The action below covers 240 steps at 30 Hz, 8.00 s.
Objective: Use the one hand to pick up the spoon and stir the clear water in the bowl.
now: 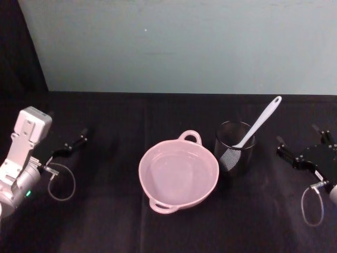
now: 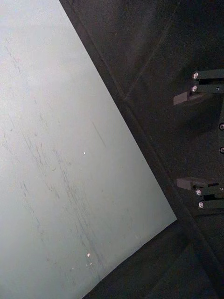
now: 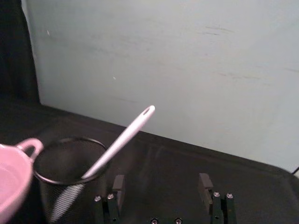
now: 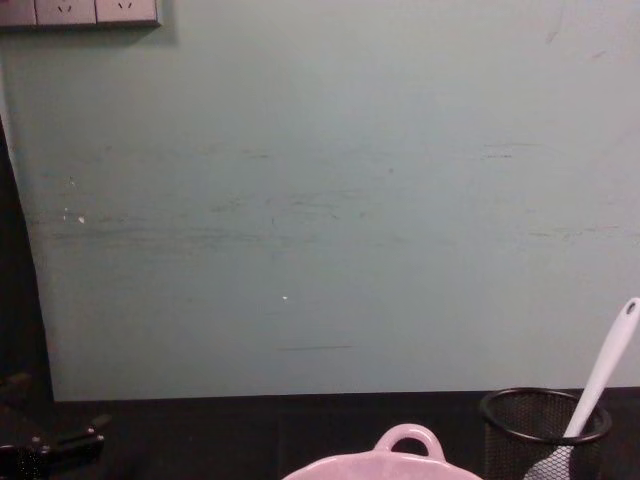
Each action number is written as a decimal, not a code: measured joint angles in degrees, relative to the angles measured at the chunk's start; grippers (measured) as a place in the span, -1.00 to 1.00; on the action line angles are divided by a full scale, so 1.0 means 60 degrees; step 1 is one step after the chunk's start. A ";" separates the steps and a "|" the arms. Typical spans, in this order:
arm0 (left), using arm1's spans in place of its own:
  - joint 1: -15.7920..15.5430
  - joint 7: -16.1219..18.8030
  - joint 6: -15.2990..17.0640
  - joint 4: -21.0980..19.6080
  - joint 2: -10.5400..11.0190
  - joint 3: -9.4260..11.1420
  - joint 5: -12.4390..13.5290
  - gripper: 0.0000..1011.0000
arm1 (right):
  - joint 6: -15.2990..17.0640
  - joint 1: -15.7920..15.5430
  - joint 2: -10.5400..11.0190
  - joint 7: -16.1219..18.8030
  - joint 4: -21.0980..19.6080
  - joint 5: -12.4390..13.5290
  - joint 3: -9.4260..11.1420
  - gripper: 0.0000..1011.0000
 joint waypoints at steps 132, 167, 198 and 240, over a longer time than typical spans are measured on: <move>0.0000 0.0000 0.0000 0.0000 0.0000 0.0000 0.0000 0.99 | 0.1450 0.2241 -0.0226 0.3931 -0.1347 0.2739 0.0236 -0.78; 0.0000 0.0000 0.0000 0.0000 0.0000 0.0000 0.0000 0.99 | 0.0297 0.2568 -0.1926 0.5334 0.0622 0.1802 -0.2015 -0.78; -0.0001 0.0000 0.0000 0.0000 0.0000 0.0000 0.0000 0.99 | -0.0099 0.2095 -0.1931 0.4744 0.0638 0.0842 -0.1090 -0.78; 0.0000 0.0000 0.0000 0.0000 0.0000 0.0000 0.0000 0.99 | -0.0630 0.2304 -0.2518 0.4629 0.1293 0.0666 -0.0882 -0.78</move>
